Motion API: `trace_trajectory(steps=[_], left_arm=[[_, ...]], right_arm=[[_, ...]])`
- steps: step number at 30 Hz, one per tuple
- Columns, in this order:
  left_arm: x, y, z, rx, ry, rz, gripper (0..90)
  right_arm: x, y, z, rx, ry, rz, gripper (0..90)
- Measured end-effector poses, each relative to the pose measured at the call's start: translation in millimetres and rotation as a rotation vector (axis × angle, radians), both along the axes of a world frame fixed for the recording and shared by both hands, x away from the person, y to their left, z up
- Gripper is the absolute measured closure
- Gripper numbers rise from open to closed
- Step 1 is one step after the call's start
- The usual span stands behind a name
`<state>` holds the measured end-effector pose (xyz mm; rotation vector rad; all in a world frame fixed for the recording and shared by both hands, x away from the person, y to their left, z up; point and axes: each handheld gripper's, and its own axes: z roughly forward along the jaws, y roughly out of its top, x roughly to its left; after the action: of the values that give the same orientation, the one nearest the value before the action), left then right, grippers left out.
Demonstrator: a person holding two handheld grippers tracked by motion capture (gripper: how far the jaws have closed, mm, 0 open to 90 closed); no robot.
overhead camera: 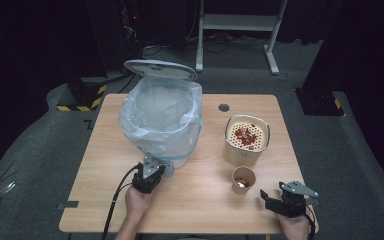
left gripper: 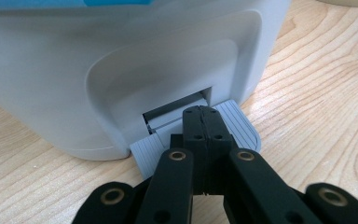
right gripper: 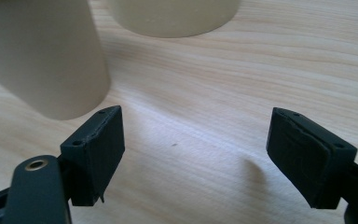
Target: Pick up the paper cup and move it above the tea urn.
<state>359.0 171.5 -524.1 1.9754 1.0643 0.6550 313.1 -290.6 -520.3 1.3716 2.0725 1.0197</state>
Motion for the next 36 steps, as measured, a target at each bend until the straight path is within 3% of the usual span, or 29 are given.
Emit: trace_trajectory(steps=[9,16,30,36], left_arm=[[-0.2,0.1,0.0,-0.003,0.003,0.000,90.0],[-0.4,-0.1,0.0,-0.001,0.000,0.002,90.0],[-0.4,0.3,0.0,-0.005,0.003,-0.001,90.0],[-0.7,0.2,-0.1,-0.005,0.003,-0.001,90.0]], right_arm=[[-12.4,15.7,1.5,-0.001,-0.016,0.084,18.1],[-13.5,30.4,2.8,-0.010,-0.018,0.131,18.2],[4.1,58.6,1.1,-0.009,-0.011,0.205,18.9],[11.7,65.0,-0.3,0.018,-0.014,0.203,20.5]])
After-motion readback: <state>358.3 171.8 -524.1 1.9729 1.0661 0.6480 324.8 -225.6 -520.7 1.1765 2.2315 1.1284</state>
